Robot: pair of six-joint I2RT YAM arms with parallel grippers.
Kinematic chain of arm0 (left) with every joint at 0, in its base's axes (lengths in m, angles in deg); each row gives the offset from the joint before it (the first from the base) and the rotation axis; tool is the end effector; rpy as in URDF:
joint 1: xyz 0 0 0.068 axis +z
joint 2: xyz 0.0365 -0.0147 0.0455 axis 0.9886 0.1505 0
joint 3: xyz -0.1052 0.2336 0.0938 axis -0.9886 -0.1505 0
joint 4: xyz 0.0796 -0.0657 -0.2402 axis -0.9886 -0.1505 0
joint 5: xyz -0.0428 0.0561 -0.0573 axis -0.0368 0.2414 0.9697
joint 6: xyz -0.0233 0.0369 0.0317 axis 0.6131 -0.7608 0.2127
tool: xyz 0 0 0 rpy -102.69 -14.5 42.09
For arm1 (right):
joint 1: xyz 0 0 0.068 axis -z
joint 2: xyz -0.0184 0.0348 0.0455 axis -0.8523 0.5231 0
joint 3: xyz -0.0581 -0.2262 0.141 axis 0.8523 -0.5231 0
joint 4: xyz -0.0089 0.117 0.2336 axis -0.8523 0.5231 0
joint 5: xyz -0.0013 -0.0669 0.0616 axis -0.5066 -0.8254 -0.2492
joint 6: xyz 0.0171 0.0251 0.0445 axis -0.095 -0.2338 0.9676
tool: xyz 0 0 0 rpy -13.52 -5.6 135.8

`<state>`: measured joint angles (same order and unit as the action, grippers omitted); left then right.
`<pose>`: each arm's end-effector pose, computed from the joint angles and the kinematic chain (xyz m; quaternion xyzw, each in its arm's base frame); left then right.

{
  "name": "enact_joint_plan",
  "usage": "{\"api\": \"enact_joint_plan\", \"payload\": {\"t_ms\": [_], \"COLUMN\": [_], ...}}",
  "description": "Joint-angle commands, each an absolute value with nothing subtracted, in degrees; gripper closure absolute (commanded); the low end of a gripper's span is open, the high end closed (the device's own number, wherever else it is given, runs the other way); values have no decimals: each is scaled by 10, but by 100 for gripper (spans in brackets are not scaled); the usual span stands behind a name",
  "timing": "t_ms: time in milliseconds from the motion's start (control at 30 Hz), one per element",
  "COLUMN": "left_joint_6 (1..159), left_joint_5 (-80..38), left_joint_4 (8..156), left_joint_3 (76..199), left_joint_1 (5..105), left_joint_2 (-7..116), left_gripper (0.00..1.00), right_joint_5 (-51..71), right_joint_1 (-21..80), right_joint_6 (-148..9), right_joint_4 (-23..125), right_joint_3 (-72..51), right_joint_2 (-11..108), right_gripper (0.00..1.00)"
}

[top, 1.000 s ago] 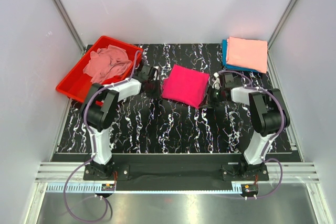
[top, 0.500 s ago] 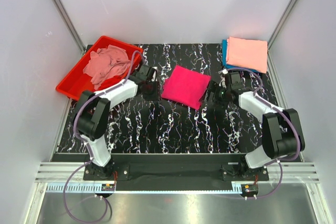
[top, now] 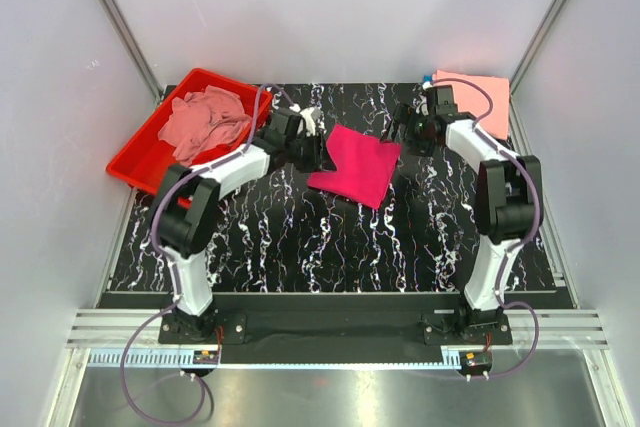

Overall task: Fold and stack the t-shirts
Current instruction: Neatly place the folded tshirt to the corner

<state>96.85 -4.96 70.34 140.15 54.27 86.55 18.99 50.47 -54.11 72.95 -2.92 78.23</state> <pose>0.3645 -0.2029 0.2137 0.0733 0.8937 -0.3575 0.2611 0.4224 0.0696 0.2204 0.0660 0.9279 0.2200 0.2939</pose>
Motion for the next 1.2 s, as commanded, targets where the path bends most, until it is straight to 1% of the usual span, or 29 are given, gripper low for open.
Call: {"api": "enact_joint_plan", "payload": {"t_ms": [0, 67, 233, 367, 633, 967, 1167], "left_joint_6": [975, 968, 953, 950, 950, 960, 965], "left_joint_5": [-34, -47, -83, -91, -100, -94, -94], "left_joint_4": [721, 713, 689, 684, 676, 683, 688], "left_joint_3": [1422, 1426, 1431, 1431, 1433, 1437, 1437], "left_joint_1": [543, 543, 544, 544, 544, 544, 543], "left_joint_2": [913, 925, 943, 948, 948, 955, 955], "left_gripper": [62, 62, 62, 62, 63, 63, 63], "right_joint_5": [223, 250, 274, 309, 371, 345, 382], "right_joint_1": [523, 529, 537, 542, 542, 543, 543], "right_joint_6": [-567, -576, -594, -587, -582, -602, -624], "right_joint_4": [740, 735, 729, 707, 681, 726, 744], "right_joint_3": [13, 32, 66, 67, 58, 79, 73], "right_joint_2": [831, 861, 913, 946, 966, 977, 977], "right_gripper": [0, 0, 0, 0, 0, 0, 0]}}
